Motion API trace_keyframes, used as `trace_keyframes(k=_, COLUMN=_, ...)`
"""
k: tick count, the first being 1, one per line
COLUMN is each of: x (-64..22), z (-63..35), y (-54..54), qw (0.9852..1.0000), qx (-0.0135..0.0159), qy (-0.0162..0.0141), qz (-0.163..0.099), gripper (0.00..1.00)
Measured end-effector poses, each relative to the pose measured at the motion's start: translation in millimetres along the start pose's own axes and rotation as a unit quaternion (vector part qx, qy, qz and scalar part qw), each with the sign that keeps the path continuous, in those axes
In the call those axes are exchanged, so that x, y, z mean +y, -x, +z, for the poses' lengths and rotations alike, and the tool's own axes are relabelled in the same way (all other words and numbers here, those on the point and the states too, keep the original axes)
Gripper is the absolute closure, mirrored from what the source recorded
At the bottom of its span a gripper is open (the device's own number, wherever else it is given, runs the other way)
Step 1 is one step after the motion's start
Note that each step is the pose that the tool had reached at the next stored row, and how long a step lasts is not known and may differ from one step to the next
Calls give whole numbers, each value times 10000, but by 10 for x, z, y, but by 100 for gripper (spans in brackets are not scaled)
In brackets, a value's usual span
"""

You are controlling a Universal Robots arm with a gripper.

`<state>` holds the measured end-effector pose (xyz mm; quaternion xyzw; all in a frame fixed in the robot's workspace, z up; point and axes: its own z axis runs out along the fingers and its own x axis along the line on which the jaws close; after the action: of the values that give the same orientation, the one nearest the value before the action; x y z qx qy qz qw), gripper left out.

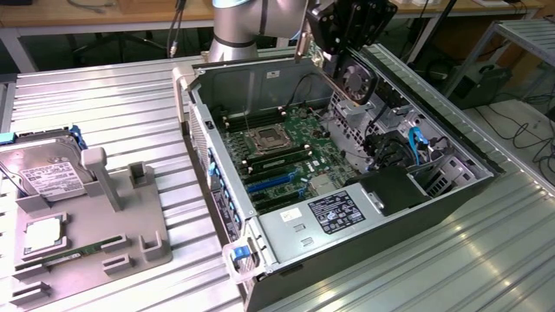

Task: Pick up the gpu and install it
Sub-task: 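Insert the gpu into the slot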

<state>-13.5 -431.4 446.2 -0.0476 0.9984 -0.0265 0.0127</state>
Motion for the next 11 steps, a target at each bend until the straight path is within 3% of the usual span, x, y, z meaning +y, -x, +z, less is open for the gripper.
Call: trace_keyframes(k=11, x=0, z=0, y=0, qw=9997, qx=-13, qy=5, qz=-241, gripper=72)
